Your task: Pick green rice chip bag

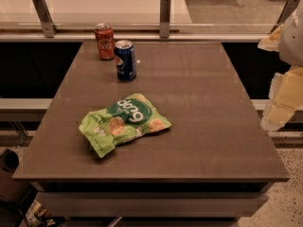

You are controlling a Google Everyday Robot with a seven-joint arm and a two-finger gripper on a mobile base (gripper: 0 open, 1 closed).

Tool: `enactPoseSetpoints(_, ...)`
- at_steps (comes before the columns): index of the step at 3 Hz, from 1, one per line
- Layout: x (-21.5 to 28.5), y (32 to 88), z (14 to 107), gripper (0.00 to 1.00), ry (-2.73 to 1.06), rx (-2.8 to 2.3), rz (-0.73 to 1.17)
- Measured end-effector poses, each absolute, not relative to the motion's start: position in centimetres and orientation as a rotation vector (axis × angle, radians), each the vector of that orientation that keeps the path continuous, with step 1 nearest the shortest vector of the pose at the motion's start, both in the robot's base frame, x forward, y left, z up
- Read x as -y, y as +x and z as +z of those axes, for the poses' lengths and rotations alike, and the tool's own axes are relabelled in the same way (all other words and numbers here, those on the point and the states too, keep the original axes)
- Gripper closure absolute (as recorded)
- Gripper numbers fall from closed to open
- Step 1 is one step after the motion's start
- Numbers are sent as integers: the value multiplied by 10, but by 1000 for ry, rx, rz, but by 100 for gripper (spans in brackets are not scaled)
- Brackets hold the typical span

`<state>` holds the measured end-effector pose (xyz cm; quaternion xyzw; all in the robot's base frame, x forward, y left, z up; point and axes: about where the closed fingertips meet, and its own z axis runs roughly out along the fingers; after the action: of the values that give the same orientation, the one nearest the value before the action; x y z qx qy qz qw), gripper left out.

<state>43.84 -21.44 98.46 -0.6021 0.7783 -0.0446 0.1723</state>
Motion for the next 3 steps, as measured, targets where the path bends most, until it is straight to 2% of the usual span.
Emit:
enactPoseSetpoints(1, 214, 439, 985, 0, -1709, -2207, -127)
enactPoseSetpoints(3, 139, 459, 958, 0, -1922, -1976, -90)
